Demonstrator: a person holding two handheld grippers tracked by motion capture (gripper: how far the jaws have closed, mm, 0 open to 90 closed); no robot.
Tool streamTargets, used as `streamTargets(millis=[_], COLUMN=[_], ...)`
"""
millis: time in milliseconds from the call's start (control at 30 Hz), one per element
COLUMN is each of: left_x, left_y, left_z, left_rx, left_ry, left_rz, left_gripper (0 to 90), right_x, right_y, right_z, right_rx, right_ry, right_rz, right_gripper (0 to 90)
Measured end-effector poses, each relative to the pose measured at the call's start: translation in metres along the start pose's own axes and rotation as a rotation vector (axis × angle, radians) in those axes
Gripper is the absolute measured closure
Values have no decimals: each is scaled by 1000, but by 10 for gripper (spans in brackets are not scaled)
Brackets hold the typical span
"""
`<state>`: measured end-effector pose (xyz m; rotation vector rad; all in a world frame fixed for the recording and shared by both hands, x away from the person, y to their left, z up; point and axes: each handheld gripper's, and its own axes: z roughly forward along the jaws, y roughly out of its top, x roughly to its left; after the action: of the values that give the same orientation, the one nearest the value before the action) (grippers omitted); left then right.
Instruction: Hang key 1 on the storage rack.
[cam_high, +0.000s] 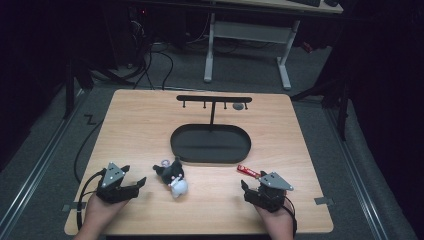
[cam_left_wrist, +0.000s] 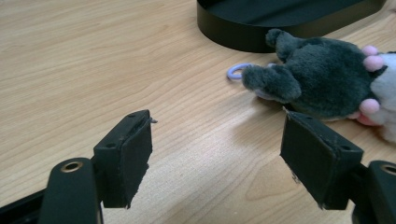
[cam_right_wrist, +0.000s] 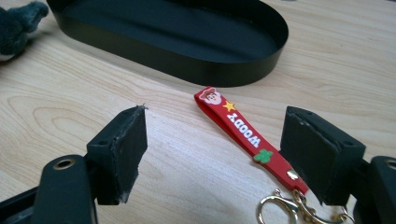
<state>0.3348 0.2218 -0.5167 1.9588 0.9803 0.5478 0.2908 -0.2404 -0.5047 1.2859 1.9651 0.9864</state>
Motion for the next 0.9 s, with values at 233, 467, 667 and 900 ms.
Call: streamTargets(millis=[233, 467, 667, 900], left_x=[-3, -7, -6, -8], left_y=[1, 1, 0, 0], left_z=[3, 6, 4, 6], left_rx=[0, 11, 8, 14], left_ry=[-2, -6, -3, -8], left_rz=[23, 52, 59, 68], left_gripper=[266, 262, 260, 260], right_x=[-3, -8, -9, -9], right_y=[-4, -8, -7, -7], right_z=[3, -1, 0, 0], right_rx=[18, 22, 32, 36], right_ry=[17, 23, 45, 57], right_rz=[9, 34, 58, 57], right_gripper=[221, 212, 209, 180])
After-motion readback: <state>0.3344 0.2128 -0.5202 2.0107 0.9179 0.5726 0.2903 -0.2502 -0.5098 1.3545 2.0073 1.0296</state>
